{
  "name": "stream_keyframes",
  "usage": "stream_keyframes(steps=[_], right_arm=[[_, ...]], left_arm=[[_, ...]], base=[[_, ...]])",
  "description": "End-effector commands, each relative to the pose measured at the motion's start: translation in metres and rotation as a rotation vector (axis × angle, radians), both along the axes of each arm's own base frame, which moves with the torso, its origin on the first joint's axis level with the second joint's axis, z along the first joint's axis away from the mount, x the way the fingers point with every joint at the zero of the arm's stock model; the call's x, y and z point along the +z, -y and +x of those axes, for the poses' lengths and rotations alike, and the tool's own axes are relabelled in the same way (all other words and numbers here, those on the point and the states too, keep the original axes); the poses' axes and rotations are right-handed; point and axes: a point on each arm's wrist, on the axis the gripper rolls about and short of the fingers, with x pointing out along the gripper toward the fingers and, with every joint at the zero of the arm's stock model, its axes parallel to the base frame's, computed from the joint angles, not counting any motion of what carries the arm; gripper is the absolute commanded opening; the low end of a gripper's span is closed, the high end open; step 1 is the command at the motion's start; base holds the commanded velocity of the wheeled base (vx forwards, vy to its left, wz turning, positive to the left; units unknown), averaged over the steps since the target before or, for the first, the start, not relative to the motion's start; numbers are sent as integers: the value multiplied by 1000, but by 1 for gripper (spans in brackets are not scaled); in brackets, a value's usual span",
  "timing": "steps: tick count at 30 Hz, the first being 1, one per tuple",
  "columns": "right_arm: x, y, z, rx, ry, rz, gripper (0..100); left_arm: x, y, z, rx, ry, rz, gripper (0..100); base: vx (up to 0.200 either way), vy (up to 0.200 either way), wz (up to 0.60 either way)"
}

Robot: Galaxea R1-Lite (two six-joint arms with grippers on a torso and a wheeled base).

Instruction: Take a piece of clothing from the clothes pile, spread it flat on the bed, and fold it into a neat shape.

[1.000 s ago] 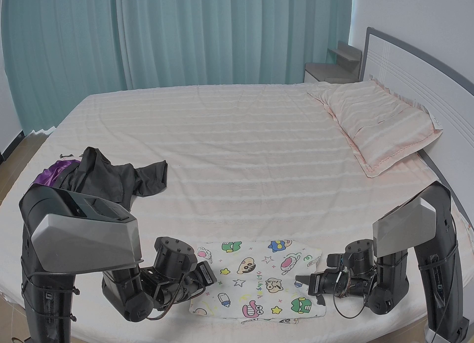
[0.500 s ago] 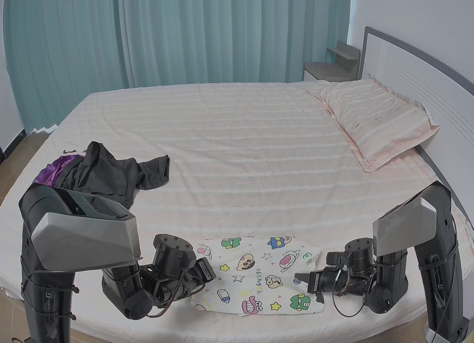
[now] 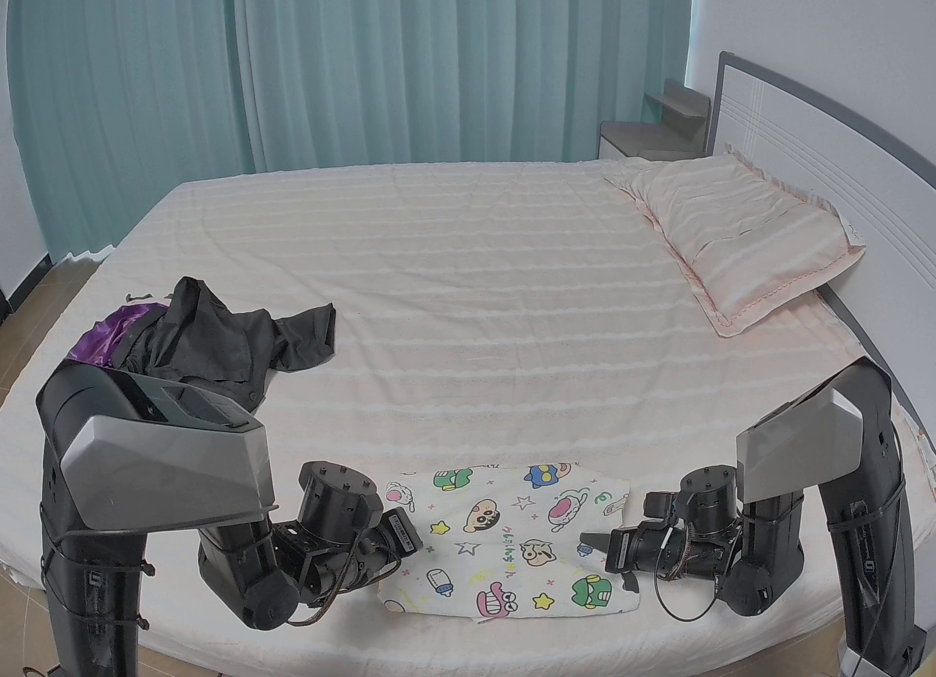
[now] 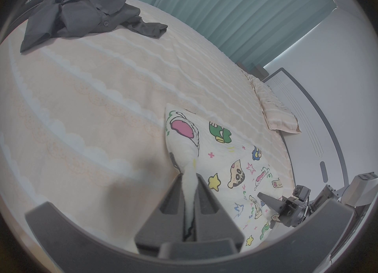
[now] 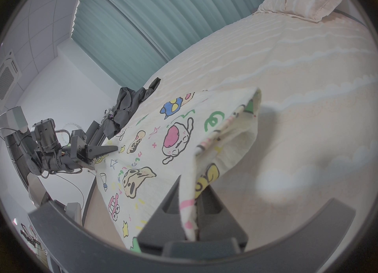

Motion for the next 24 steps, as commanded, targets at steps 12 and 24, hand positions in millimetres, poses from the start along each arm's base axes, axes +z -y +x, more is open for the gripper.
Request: stream_keyframes(steps=[12, 24], right_arm=[[2, -1, 1, 0, 19, 7, 0], [3, -1, 1, 0, 22, 8, 0]], left_arm=[[1, -2, -1, 7, -3, 3, 0], [1, -2, -1, 8, -4, 2, 0]], base=[[0, 200, 0], [0, 200, 0]])
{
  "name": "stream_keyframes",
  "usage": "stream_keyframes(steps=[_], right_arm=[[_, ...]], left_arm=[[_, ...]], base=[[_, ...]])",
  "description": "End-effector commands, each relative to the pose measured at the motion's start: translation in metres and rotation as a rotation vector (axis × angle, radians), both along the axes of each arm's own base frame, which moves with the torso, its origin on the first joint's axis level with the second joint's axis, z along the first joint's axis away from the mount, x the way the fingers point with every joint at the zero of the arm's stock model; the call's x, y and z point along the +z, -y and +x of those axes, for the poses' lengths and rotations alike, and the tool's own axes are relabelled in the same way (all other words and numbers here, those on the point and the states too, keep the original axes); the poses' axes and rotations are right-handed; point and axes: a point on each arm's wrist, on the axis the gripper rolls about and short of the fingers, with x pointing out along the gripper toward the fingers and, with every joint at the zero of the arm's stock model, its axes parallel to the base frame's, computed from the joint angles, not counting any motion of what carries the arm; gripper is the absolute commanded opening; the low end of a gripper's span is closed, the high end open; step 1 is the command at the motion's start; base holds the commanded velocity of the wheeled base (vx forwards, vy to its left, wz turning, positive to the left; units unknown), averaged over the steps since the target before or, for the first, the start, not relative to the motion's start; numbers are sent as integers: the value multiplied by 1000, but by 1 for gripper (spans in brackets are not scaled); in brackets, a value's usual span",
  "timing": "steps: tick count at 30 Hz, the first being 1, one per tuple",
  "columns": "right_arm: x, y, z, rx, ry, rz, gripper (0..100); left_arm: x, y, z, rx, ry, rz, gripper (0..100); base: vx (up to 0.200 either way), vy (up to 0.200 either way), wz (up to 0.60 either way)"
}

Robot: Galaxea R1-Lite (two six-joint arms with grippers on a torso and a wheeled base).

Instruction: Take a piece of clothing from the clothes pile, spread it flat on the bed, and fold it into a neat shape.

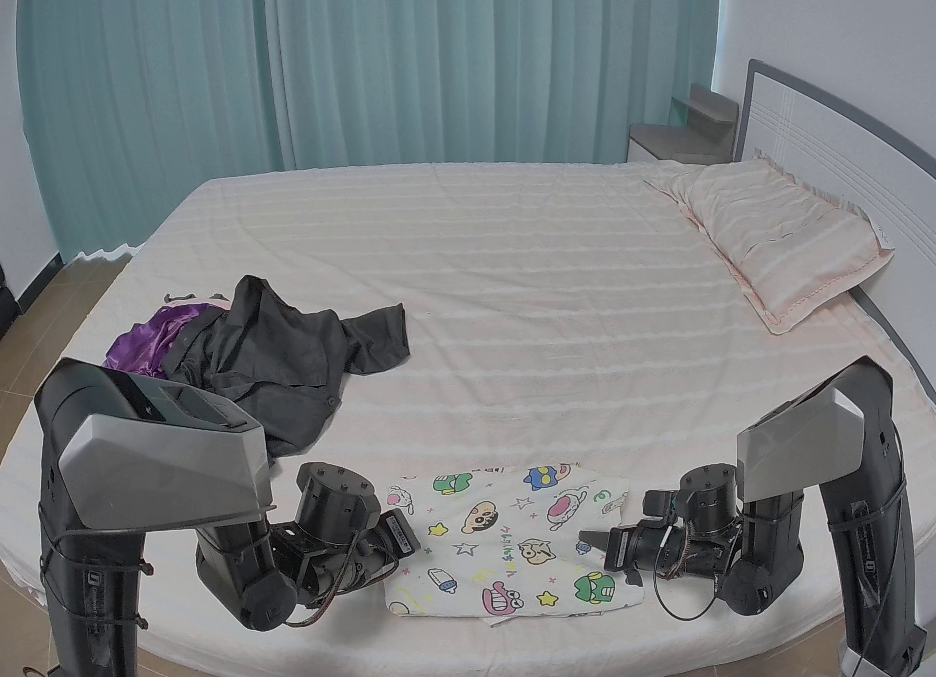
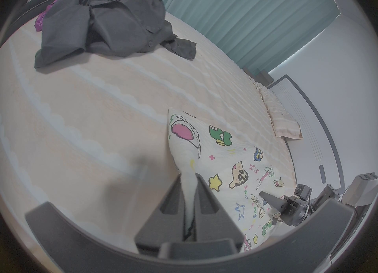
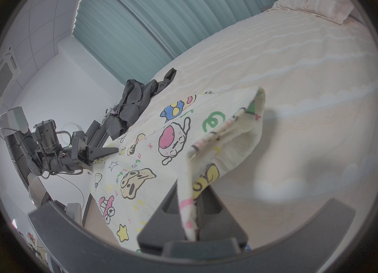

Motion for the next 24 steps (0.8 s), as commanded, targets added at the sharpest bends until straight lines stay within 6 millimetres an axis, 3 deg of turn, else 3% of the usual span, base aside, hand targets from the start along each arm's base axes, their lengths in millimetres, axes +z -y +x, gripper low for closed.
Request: stream_keyframes(steps=[1, 24], right_arm=[[2, -1, 1, 1, 17, 7, 0], [7, 4, 0, -37, 25, -5, 0]], left_arm=[[0, 0, 0, 1, 2, -2, 0], [0, 0, 0, 9, -2, -11, 0]], base=[[0, 200, 0], [0, 200, 0]])
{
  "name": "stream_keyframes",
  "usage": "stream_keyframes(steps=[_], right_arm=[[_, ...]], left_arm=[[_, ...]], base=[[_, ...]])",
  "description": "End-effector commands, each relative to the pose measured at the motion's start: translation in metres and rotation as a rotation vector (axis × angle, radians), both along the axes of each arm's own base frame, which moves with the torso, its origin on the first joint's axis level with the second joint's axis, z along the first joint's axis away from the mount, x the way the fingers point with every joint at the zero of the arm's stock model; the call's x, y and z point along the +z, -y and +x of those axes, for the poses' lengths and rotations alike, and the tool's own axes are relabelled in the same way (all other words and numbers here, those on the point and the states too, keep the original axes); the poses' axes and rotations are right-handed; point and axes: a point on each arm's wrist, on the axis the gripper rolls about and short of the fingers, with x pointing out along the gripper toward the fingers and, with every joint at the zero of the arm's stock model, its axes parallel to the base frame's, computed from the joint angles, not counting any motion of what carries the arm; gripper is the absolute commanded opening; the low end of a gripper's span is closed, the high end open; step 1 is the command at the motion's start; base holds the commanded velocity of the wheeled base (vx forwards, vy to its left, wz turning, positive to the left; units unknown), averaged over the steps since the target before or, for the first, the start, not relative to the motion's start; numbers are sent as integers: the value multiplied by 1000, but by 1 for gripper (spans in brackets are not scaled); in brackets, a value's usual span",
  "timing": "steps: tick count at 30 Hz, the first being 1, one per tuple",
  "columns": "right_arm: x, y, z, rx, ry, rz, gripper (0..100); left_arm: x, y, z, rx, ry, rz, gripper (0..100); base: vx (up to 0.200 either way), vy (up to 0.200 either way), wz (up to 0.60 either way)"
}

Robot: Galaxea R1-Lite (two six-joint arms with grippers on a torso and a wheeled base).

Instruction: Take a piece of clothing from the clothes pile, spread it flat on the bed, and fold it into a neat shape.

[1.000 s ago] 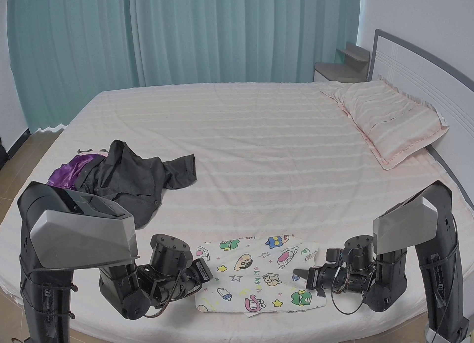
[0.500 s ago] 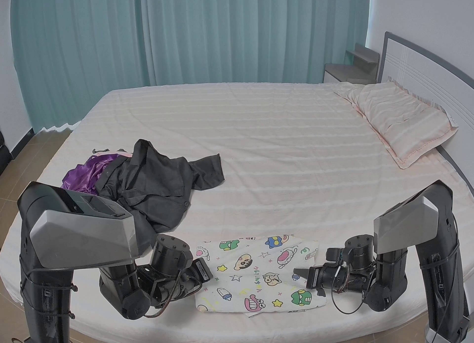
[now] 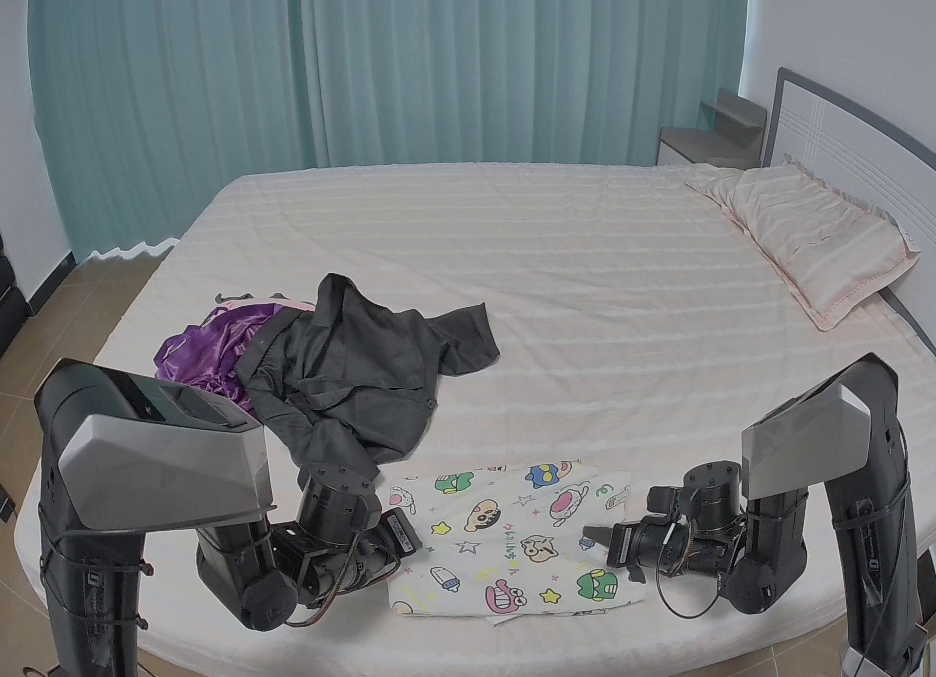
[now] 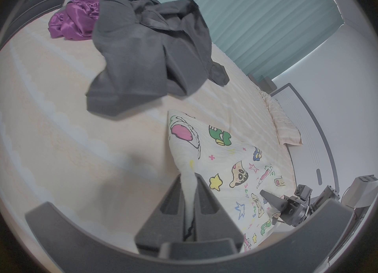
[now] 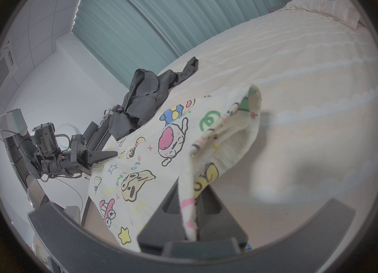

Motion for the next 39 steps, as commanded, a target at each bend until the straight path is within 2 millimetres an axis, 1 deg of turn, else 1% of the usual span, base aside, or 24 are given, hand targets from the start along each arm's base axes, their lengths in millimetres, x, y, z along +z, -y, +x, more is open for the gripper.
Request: stream_keyframes(steps=[1, 7, 8, 10, 11, 15, 19, 22, 24, 27, 29, 30, 34, 37, 38, 39], right_arm=[[2, 2, 0, -7, 11, 2, 0], [1, 3, -1, -7, 5, -2, 0], [0, 3, -2, -5, 1, -4, 100], [1, 3, -3, -5, 0, -5, 100], [1, 3, -3, -5, 0, -6, 100], [9, 7, -5, -12, 9, -2, 100], [16, 24, -9, -47, -2, -12, 100], [22, 38, -17, -42, -10, -29, 100], [26, 47, -28, 27, -24, -34, 100], [25, 55, -47, 160, -49, -53, 100], [23, 57, -56, 241, -42, -83, 100], [22, 56, -58, 258, -40, -92, 100], [14, 53, -60, 285, -59, -110, 100], [14, 51, -62, 297, -64, -112, 100], [14, 50, -65, 303, -72, -115, 0], [14, 50, -65, 303, -72, -115, 0]], left_arm=[[0, 0, 0, 2, 1, 0, 0], [0, 1, -2, -5, -5, 4, 0], [-1, 1, -3, -7, -7, 5, 0], [-1, 0, -4, -9, -12, 6, 0], [-2, -1, -6, -13, -17, 7, 100], [-2, -1, -6, -13, -17, 7, 100], [-1, -2, -4, -4, -13, 0, 100], [2, -6, -1, 26, 2, -31, 100], [8, -10, 5, 74, 24, -93, 100], [14, -14, 9, 114, 45, -159, 100], [14, -15, 9, 110, 48, -168, 100], [14, -15, 9, 109, 49, -170, 100], [13, -15, 9, 109, 48, -169, 100], [13, -14, 10, 109, 46, -168, 100], [13, -14, 10, 109, 45, -167, 100], [13, -14, 10, 109, 45, -167, 100]], base=[[0, 200, 0], [0, 0, 0], [0, 0, 0], [0, 0, 0], [0, 0, 0], [0, 0, 0], [0, 0, 0], [0, 0, 0], [0, 0, 0], [0, 0, 0], [0, 0, 0], [0, 0, 0], [0, 0, 0], [0, 0, 0], [0, 0, 0], [0, 0, 0]])
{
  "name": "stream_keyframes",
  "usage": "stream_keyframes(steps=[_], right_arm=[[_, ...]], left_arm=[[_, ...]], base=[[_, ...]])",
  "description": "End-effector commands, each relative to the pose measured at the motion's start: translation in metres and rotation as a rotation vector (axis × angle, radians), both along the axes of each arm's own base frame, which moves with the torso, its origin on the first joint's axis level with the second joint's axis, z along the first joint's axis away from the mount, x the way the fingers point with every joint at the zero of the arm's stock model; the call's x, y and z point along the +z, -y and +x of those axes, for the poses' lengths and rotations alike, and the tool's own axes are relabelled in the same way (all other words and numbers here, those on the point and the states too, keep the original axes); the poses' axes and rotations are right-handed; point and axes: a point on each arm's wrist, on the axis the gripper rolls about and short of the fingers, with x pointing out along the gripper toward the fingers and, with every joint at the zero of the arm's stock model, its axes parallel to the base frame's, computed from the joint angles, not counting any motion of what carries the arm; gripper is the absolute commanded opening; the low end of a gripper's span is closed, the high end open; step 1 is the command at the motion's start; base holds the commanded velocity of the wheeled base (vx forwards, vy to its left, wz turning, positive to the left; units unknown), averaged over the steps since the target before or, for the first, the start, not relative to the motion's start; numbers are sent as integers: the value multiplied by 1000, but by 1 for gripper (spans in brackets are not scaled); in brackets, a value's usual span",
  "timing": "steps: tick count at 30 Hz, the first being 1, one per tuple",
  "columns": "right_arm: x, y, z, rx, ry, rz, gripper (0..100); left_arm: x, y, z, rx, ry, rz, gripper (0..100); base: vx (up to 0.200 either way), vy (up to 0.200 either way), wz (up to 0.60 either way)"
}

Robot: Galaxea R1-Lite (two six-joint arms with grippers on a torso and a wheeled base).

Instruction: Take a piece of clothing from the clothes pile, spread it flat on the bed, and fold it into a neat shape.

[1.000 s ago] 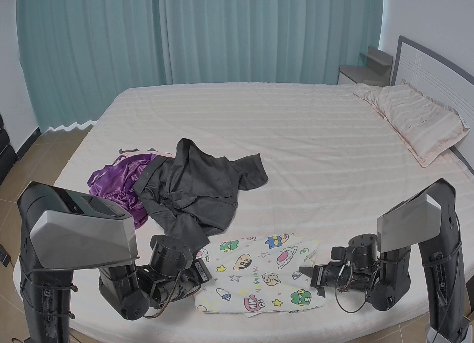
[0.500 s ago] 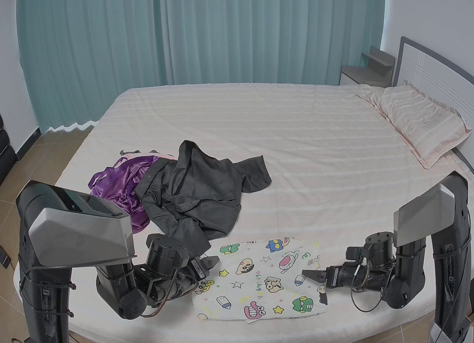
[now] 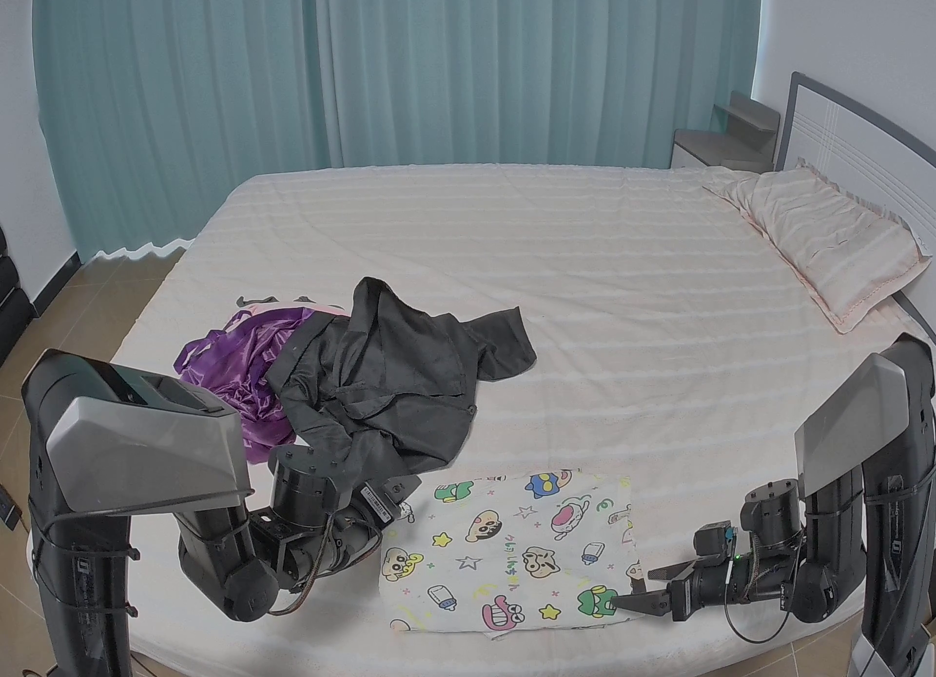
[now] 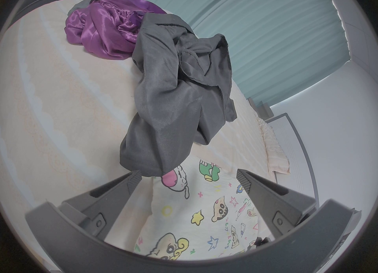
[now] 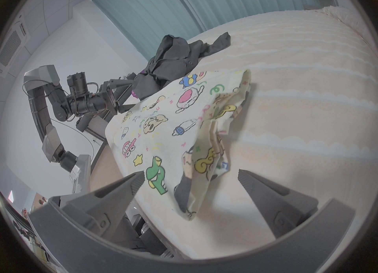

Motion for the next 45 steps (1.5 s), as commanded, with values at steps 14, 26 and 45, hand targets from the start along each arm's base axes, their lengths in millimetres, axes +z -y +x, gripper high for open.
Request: stream_keyframes(steps=[14, 26, 45], right_arm=[[-2, 12, -17, 41, -19, -61, 0], [0, 12, -27, 107, -61, -116, 0], [19, 6, 5, 5, 105, 23, 100]], left_arm=[[0, 0, 2, 3, 4, -1, 100], [0, 0, 2, 3, 6, -1, 100], [0, 1, 3, 3, 10, -4, 100]], base=[[0, 0, 0], [0, 0, 0], [0, 0, 0]])
